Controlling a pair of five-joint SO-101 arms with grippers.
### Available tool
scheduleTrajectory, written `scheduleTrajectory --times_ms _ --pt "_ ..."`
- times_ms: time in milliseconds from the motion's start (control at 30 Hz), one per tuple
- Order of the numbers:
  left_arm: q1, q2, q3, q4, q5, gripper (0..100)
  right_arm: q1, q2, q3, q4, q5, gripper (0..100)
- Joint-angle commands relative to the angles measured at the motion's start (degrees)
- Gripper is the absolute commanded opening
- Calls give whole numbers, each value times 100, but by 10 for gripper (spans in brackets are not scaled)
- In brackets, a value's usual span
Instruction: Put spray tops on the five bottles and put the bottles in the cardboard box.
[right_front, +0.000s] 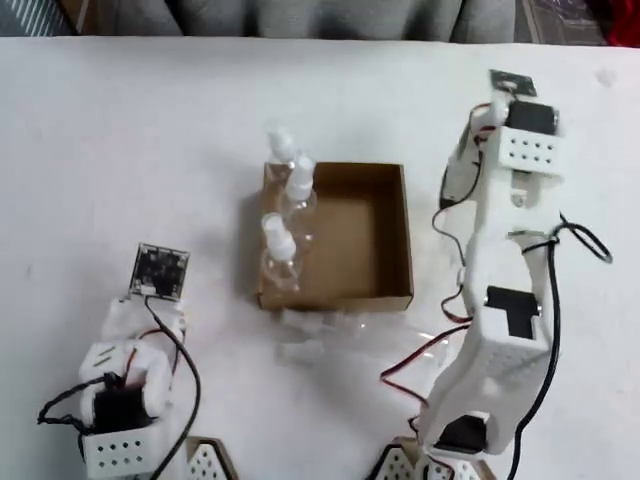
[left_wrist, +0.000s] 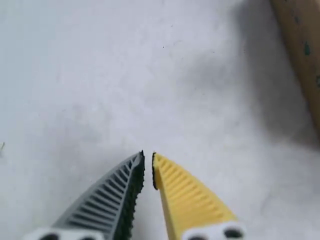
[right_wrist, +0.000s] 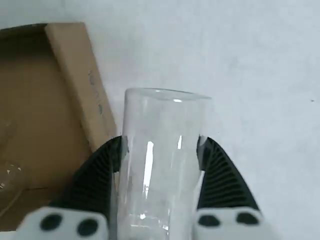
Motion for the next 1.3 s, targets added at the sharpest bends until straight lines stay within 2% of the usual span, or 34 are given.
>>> scheduleTrajectory --times_ms 0,233,367,600,733,833,933,1033,1133,1267 --pt "-40 -40 0 26 -62 24 -374 -681 158 259 79 16" --pt "-40 -40 0 26 -62 26 -1007 -2325 1345 251 79 16" --pt "-40 -40 0 26 -62 26 -1648 -3327 2075 251 105 18" --pt "-40 -40 0 26 -62 26 -3345 -4347 3736 -163 1451 17" --pt "-40 -40 0 26 -62 26 -3811 -4857 4633 -655 1864 16" --pt "-40 -40 0 26 -62 26 -3978 -5270 5196 -681 2796 16" --pt "-48 -40 0 26 -62 26 -3758 -5763 5670 -418 3938 16" --pt "-48 -40 0 26 -62 26 -3213 -6246 6092 -92 5064 16" --pt "-48 -40 0 26 -62 26 -2246 -6651 6470 92 6277 16" --pt "-48 -40 0 26 -62 26 -585 -6914 6998 40 8097 16"
